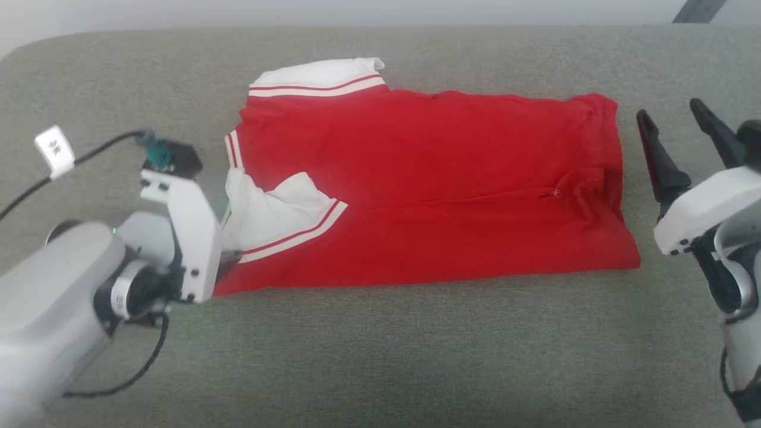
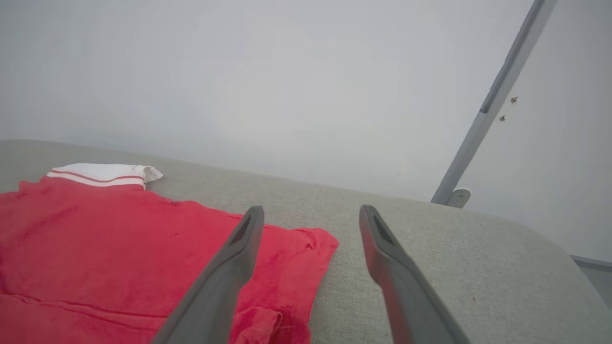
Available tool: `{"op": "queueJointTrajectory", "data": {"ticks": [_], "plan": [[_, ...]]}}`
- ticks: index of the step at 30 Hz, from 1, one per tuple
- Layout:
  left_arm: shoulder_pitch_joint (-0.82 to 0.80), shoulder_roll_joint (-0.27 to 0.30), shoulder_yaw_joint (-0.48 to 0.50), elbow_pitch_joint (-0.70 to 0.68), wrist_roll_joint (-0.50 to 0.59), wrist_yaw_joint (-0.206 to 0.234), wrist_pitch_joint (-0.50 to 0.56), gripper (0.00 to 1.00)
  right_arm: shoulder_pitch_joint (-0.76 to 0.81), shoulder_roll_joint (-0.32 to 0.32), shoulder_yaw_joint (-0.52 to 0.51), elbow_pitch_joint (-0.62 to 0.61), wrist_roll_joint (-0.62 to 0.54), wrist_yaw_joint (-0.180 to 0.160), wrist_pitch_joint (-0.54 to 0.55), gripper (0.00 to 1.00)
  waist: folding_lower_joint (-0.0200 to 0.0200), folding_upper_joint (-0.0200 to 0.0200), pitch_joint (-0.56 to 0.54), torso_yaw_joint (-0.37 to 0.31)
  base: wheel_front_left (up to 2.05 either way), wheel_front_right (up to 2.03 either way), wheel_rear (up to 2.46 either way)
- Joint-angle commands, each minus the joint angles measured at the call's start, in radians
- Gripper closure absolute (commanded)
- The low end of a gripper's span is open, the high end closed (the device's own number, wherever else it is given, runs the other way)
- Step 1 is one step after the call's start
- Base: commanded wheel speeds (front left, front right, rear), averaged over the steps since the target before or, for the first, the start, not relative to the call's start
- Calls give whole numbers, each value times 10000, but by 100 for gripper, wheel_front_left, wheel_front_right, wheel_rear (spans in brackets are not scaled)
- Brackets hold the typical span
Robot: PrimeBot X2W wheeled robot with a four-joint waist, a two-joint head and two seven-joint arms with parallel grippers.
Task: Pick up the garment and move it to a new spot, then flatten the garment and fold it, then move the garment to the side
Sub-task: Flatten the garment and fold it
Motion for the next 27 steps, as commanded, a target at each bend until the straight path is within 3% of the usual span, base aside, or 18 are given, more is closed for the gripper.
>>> {"op": "queueJointTrajectory", "data": {"ticks": [1,3,8,12,17,18,19,27], "plan": [[246,173,37,-251,-112,191,33,0,198,242,-255,-273,-226,3,-127,0,0,-1,69,-68,0,0,0],[560,496,55,-847,-132,535,-24,0,522,699,-863,-898,-671,5,-102,0,0,-1,203,-173,0,0,0],[861,747,10,-854,9,700,-253,0,854,1169,-1266,-1481,-954,3,97,0,0,-1,431,-366,0,0,0],[1088,608,5,-103,30,460,-674,0,1138,1432,-1349,-1749,-1010,3,473,0,0,-1,657,-550,0,0,0],[1190,98,-199,1303,144,-151,-1147,0,1466,1535,-1258,-1848,-851,3,1216,0,0,-1,829,-676,0,0,0],[1219,-59,-177,1559,39,-257,-1205,23,1488,1500,-1165,-1884,-778,3,1385,0,0,-1,851,-677,0,0,0],[1227,-202,-229,1782,43,-433,-1204,97,1507,1585,-1181,-1843,-567,3,1661,0,0,-1,869,-677,0,0,0],[890,-1047,-464,2808,238,-1336,-1442,100,1474,1215,-660,-1405,194,5,4354,0,0,-1,979,-435,0,0,0]]}}
